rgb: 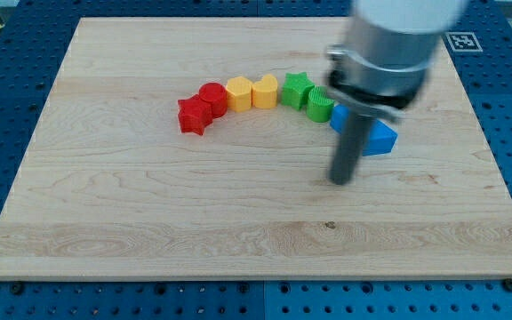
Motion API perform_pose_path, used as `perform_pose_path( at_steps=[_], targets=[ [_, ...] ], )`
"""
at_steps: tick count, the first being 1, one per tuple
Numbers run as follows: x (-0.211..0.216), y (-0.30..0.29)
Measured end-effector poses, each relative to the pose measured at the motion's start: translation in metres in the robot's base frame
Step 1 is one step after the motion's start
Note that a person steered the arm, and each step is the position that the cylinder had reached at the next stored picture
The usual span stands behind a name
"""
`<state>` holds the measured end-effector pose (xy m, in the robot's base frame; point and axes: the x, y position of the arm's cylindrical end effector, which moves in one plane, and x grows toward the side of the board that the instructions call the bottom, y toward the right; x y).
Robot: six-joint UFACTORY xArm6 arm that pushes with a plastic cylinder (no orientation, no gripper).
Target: Push the yellow hexagon slightly up
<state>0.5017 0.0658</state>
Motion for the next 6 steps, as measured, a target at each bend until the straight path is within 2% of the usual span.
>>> perform_pose_path(
  at_steps=[1,4,6],
  targets=[
    [-0.049,-0.073],
    [-0.100,-0.098],
    [-0.118,-0.098]
  ],
)
